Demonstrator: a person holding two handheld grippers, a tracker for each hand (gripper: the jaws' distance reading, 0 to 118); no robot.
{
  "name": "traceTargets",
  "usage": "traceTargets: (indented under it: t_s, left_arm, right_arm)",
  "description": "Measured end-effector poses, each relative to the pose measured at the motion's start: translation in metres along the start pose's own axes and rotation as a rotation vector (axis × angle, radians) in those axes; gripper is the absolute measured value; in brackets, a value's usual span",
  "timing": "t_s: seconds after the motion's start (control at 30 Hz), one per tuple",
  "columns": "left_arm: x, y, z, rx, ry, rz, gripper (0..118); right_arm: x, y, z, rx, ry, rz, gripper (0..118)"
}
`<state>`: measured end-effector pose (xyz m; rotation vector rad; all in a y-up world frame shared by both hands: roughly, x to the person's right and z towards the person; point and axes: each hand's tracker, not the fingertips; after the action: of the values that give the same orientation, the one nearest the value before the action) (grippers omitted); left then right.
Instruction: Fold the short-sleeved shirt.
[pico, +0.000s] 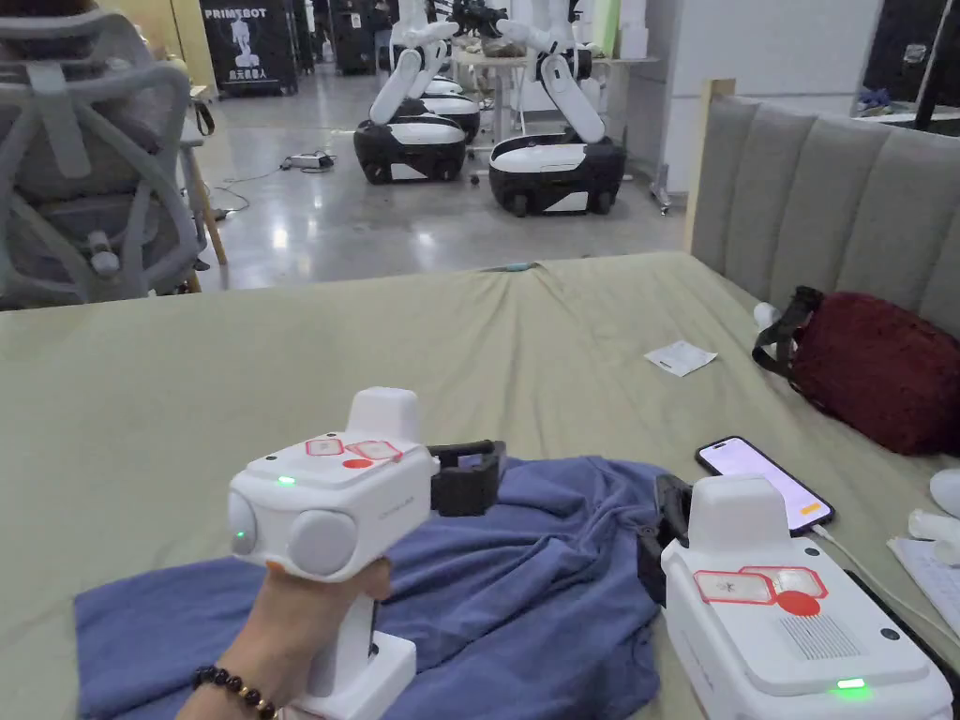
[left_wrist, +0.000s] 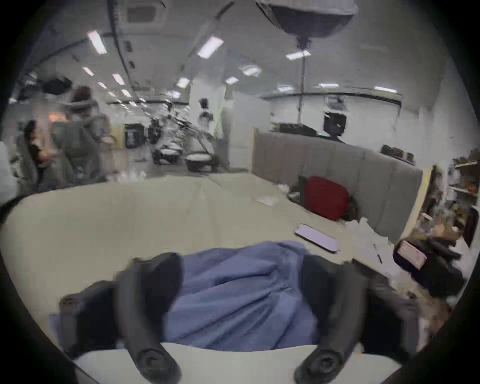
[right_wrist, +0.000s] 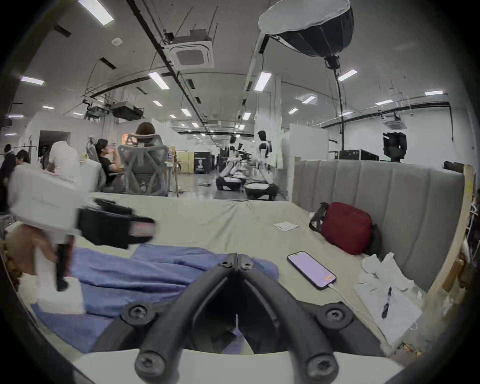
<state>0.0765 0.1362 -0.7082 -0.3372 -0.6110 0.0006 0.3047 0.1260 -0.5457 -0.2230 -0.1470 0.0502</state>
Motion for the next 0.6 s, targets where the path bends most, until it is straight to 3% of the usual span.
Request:
traceTargets:
  t_s: [0.1, 0.13, 0.27, 0.47, 0.5, 0.6]
  left_arm:
    - [-0.028, -0.021, 0.058, 0.049, 0.202, -0.063, 16]
    - [-0.036, -0.029, 0.073, 0.058, 0.261, -0.076, 0]
    - [-0.072, -0.041, 0.121, 0.048, 0.353, 0.019, 0]
    - [-0.106, -0.037, 0.136, -0.014, 0.396, 0.036, 0]
    - [-0.119, -0.033, 0.134, -0.032, 0.394, 0.088, 6]
    - [-0.159, -0.022, 0.114, -0.147, 0.406, 0.163, 86]
  right_arm:
    - [-0.015, 0.0, -0.007, 0.004, 0.029, 0.011, 0]
    - [-0.02, 0.001, -0.009, 0.007, 0.036, 0.016, 0]
    - [-0.037, 0.004, -0.014, 0.018, 0.046, 0.034, 0]
    - [-0.056, 0.014, -0.017, 0.031, 0.07, 0.04, 0]
    - [-0.058, 0.015, -0.017, 0.033, 0.073, 0.041, 0]
    - [-0.062, 0.018, -0.019, 0.027, 0.083, 0.05, 0]
